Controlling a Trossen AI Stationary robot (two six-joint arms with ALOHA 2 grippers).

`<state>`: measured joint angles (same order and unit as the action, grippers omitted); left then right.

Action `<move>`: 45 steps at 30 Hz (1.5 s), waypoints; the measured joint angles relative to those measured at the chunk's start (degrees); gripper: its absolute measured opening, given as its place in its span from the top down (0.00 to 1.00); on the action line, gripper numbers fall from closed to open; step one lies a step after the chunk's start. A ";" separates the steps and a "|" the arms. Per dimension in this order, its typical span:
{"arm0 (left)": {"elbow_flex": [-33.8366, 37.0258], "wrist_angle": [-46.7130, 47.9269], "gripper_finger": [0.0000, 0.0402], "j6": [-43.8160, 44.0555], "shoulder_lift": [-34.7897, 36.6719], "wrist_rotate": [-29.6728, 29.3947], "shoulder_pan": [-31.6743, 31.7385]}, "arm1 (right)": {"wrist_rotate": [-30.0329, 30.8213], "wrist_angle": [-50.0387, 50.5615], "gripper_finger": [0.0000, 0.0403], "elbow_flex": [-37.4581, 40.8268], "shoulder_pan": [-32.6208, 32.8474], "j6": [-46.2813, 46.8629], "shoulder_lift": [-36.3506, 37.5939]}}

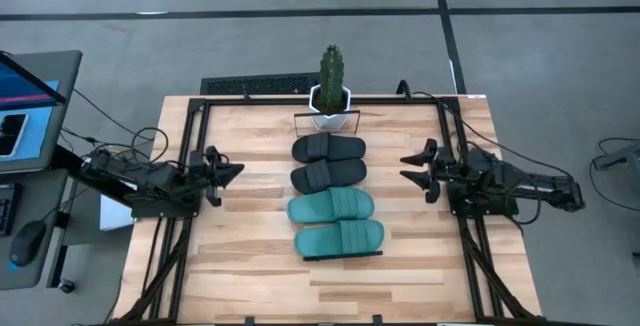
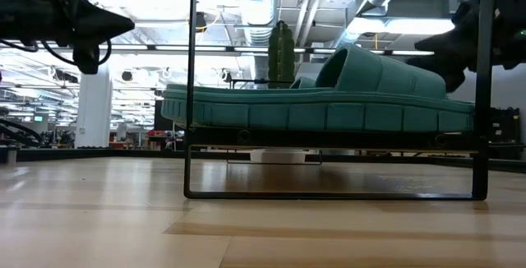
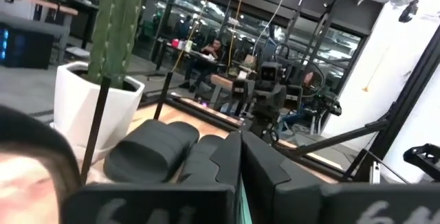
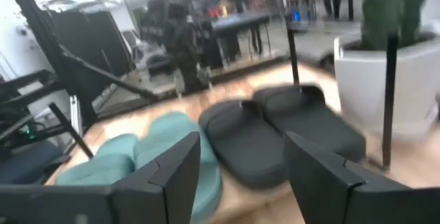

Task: Pick and place slides into the shelf
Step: Return to Home Position

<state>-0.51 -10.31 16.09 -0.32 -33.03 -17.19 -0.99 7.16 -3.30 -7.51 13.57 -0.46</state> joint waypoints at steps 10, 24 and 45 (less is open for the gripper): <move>0.07 2.95 1.00 4.18 0.00 2.34 0.00 | 1.34 -7.46 0.51 2.73 -0.02 -5.71 -0.66; -0.57 7.10 1.00 -7.15 -0.15 2.57 0.00 | 1.07 -7.33 0.51 2.73 -0.07 -6.02 -0.66; -0.72 7.44 1.00 -5.90 -0.15 2.50 0.00 | 1.03 -7.28 0.52 2.73 -0.04 -6.02 -0.66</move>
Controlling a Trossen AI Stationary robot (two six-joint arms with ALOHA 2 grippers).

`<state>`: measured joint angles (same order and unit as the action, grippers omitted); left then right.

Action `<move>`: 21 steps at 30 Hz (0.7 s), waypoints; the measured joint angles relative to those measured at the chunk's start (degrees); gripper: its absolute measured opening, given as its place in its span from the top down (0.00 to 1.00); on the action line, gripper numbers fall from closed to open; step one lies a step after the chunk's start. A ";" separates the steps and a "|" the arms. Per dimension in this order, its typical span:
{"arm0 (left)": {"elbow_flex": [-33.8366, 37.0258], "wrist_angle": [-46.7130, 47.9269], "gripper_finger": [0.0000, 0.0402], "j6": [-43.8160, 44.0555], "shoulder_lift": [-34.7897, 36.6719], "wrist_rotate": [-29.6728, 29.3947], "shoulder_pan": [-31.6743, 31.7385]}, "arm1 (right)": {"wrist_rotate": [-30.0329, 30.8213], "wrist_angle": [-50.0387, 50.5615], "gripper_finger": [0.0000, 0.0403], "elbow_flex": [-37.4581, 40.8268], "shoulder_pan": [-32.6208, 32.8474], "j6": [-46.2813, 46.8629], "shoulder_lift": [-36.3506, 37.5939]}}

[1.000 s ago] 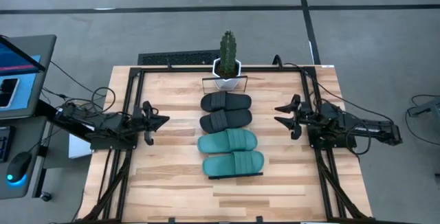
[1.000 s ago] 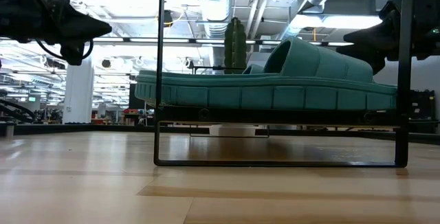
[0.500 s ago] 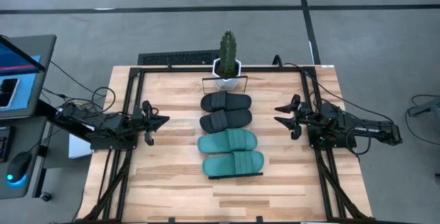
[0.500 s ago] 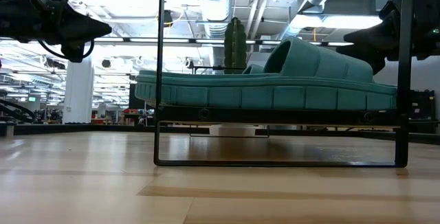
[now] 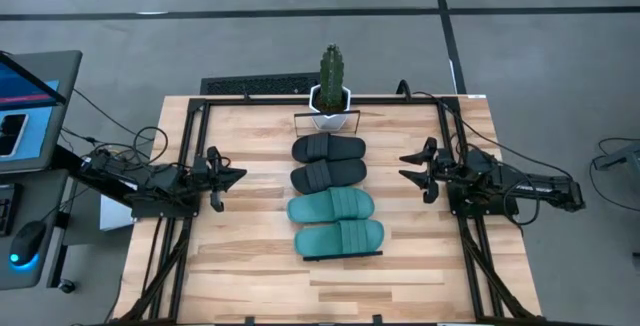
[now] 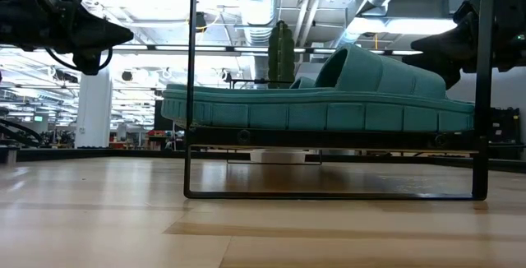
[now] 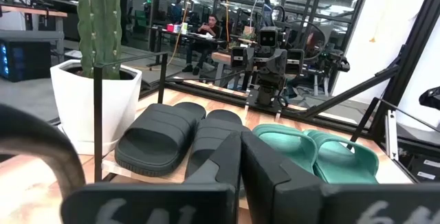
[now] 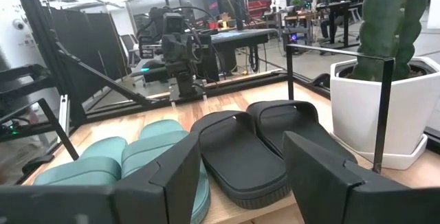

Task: Pick and place slides into the shelf
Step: Return to Home Position

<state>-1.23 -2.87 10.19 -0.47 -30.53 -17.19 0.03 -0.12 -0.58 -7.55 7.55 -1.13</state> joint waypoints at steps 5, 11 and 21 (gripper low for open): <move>0.00 0.00 1.00 -0.50 0.00 -0.03 0.00 | -0.02 0.02 0.51 0.00 0.00 0.00 0.00; -0.02 0.01 1.00 -0.28 0.00 -0.07 0.02 | -0.02 0.02 0.52 0.00 0.00 0.00 0.00; -0.04 0.02 1.00 -0.34 0.00 -0.16 0.02 | -0.02 0.02 0.52 0.02 0.00 0.00 0.00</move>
